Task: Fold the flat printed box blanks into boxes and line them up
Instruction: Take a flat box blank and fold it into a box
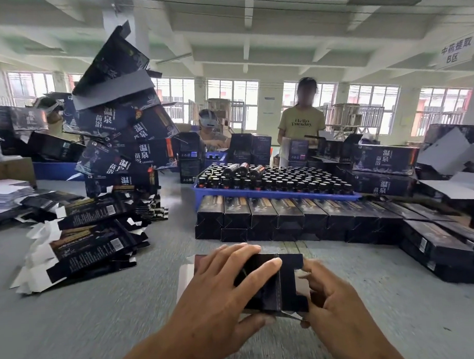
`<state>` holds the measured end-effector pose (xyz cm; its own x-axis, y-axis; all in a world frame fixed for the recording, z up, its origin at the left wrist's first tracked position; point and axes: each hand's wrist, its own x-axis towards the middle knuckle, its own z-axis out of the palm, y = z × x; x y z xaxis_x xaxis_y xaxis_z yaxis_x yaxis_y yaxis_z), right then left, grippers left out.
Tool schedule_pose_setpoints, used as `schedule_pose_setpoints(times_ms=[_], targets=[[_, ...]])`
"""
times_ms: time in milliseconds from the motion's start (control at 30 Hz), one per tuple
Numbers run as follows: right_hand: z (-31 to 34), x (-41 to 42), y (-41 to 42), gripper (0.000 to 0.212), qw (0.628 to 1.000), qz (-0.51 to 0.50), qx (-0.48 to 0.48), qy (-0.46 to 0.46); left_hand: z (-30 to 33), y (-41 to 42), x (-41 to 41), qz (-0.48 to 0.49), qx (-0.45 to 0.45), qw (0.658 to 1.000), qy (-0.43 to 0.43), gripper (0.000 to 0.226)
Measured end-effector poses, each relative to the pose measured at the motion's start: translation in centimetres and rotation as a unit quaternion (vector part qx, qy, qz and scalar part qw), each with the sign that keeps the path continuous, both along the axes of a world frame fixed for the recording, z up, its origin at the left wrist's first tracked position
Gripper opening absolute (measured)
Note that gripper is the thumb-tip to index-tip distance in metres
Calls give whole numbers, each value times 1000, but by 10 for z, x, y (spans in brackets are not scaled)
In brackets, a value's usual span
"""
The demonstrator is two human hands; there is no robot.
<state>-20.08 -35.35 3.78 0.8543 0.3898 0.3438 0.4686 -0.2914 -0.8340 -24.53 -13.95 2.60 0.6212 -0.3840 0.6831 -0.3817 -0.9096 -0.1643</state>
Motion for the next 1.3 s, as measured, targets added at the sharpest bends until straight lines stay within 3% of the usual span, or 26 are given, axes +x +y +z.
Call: schedule_pose_setpoints(times_ms=[233,367,567,933,1200,1300], targets=[[3,0,0,35,1000,3,-11,-24,9,-10,-3,13,46,997,-57,60],[8,-1,-4,38,1000,2,17,3,14,-15,-8,17,44,998,-45,72],[13,-4,-3,42,999,18,22,-28,17,-15,-9,10,30,999,-30,49],[10,-6,-3,35,999,10,29,-29,13,-10,-10,-19,-14,1000,-7,45],[7,-7,-1,56,998,1,36,-57,9,-9,-6,-11,5,1000,-1,46],[4,-6,-2,52,996,0,30,-88,7,-7,-5,-1,6,1000,15,55]])
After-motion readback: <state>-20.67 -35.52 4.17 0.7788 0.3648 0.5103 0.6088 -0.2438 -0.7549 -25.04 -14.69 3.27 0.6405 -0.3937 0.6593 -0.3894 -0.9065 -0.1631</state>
